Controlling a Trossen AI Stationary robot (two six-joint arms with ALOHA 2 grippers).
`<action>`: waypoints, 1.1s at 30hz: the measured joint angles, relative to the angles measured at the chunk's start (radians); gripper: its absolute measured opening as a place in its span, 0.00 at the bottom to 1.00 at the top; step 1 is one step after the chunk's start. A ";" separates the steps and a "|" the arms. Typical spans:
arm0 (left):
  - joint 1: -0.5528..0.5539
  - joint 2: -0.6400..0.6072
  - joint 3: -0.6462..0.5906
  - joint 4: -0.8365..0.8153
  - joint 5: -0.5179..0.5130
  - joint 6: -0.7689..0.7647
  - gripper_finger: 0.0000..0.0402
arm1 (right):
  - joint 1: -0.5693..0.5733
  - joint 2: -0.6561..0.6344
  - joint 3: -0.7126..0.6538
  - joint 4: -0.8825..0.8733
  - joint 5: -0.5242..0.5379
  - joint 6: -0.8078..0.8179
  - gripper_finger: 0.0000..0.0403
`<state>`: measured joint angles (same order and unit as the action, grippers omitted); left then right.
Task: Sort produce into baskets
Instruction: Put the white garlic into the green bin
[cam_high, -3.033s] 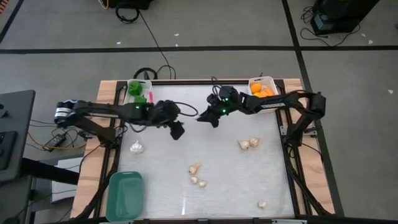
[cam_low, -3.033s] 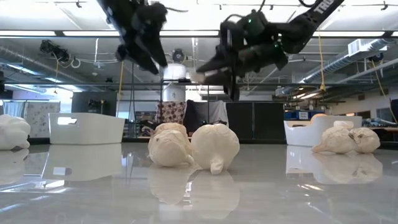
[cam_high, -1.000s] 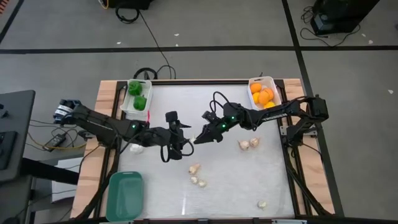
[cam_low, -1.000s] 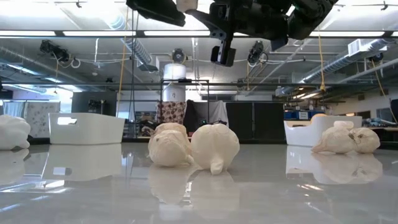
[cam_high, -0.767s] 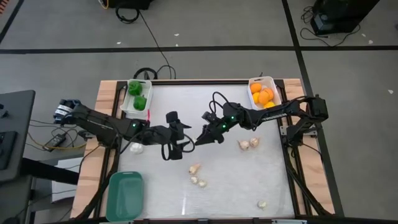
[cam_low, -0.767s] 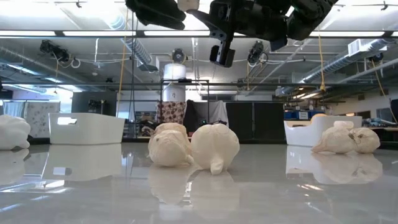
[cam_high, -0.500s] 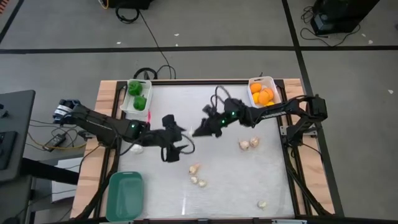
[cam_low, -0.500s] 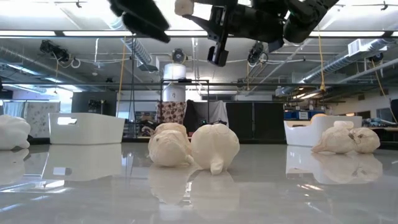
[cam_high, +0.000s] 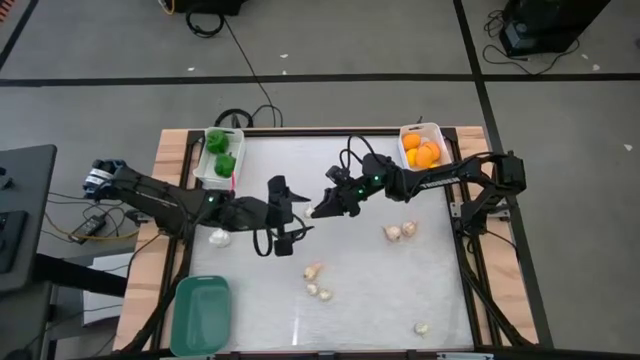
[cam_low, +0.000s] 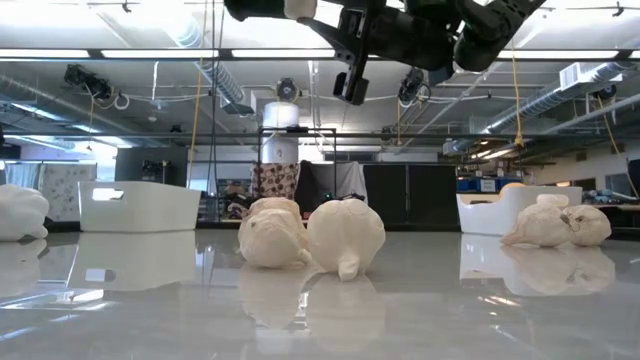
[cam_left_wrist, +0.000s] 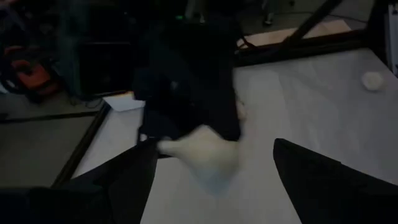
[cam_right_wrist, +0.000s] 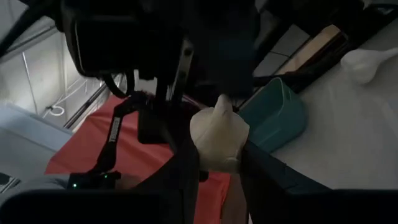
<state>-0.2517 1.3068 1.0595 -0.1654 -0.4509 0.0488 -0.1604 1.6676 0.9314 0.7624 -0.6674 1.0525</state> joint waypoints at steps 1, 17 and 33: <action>0.000 0.001 0.000 -0.003 0.000 0.004 0.81 | 0.000 0.000 0.000 0.000 -0.004 0.000 0.28; 0.047 0.001 -0.001 0.019 0.072 0.028 0.57 | 0.001 0.000 -0.001 0.007 -0.015 0.000 0.28; 0.059 -0.006 -0.002 -0.043 -0.019 -0.128 0.50 | -0.061 -0.002 -0.002 -0.016 0.070 -0.026 0.47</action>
<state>-0.1930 1.3012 1.0580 -0.2083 -0.4702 -0.0795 -0.2217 1.6661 0.9295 0.7460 -0.5976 1.0265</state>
